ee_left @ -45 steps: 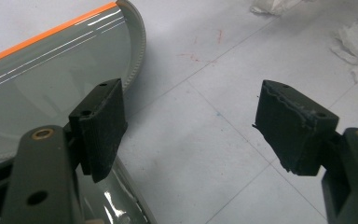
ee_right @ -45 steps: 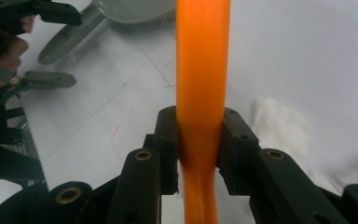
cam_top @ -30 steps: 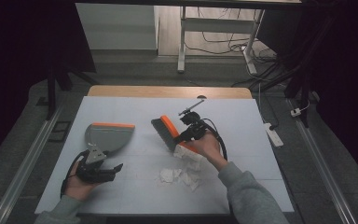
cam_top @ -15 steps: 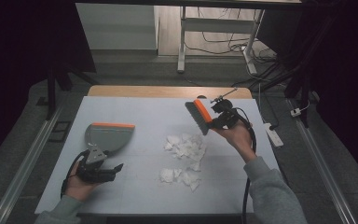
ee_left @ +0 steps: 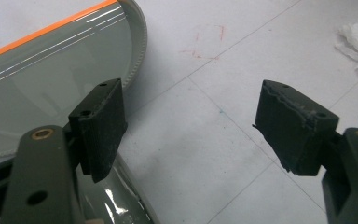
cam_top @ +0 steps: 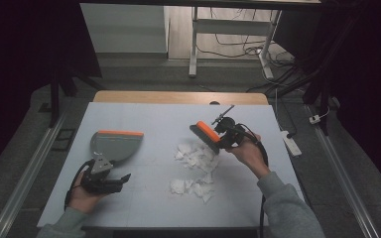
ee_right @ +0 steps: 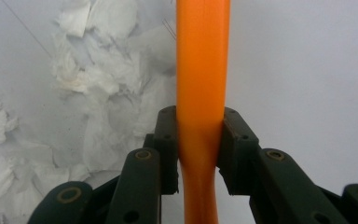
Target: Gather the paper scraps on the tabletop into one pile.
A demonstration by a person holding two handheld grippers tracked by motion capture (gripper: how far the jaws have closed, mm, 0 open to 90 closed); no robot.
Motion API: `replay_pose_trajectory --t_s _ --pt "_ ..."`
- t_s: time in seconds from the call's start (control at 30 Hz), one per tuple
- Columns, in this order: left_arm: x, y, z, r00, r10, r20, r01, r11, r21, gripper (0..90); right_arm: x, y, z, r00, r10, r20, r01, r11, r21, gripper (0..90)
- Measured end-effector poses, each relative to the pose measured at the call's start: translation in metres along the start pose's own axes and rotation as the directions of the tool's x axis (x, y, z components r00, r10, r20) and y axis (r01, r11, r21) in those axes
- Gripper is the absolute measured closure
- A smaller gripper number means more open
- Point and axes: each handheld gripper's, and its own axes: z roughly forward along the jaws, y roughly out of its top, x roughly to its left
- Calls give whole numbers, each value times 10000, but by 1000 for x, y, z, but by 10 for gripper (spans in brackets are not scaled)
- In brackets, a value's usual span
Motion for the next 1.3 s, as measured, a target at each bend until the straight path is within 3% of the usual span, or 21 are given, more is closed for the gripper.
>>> replay_pose_trajectory --t_s 0.13,0.2,0.33,0.5,0.63,0.73,0.77,0.87,0.93,0.97,1.0,1.1,1.17,1.23,1.3 --pt "0 1 -1 10000 3 -15 -3 10000 -53 250 -2 -4 -28 10000 13 -3 -13 9946 -1039 712" --pt "0 1 -1 10000 -1 -18 1 10000 -60 250 4 -6 -39 9992 90 -381 -141 9909 -1338 711" --pt "0 1 -1 10000 -11 -38 11 10000 -69 250 29 -11 -48 9891 -560 -1358 350 9878 -1519 711" --pt "0 1 -1 10000 -20 -38 19 10000 -64 250 61 -22 -45 9538 -1597 -2543 1308 9832 -1270 711" --pt "-1 1 -1 10000 6 -40 -6 10000 -40 250 84 -29 -38 9311 -2115 -2974 1955 9772 -830 711" --pt "-1 1 -1 10000 -9 -40 9 10000 -38 250 102 -30 -32 9069 -2498 -3393 2447 9678 -585 711" --pt "-1 1 -1 10000 4 -41 -4 10000 -35 250 109 -30 -30 9023 -2418 -3570 2459 9687 -348 711" --pt "-1 1 -1 10000 11 -62 -11 10000 -21 250 126 -25 -17 8672 -2901 -4048 3130 9497 -101 711" --pt "-1 1 -1 10000 -2 -44 1 10000 -40 250 134 -20 -6 8567 -3211 -4036 3625 9316 282 711" --pt "-1 2 -1 10000 -19 -50 19 10000 -38 250 137 -18 -2 8575 -3255 -3985 3710 9278 404 711" --pt "-1 2 -1 10000 -6 -52 5 10000 -37 250 136 -13 0 8620 -3155 -3968 3592 9325 388 711" --pt "0 1 0 10000 -56 -18 56 10000 9 250 126 -1 9 8830 -3118 -3509 3611 9288 833 711" --pt "1 1 -1 9999 -148 -22 148 9999 -30 250 113 5 15 8961 -2762 -3473 3278 9396 984 711" --pt "2 1 -2 9998 -188 -49 187 9998 -55 250 102 9 17 9164 -2421 -3187 2867 9528 1004 711" --pt "2 1 -1 9998 -169 -56 169 9999 -36 250 93 10 15 9260 -2328 -2972 2680 9598 834 711"
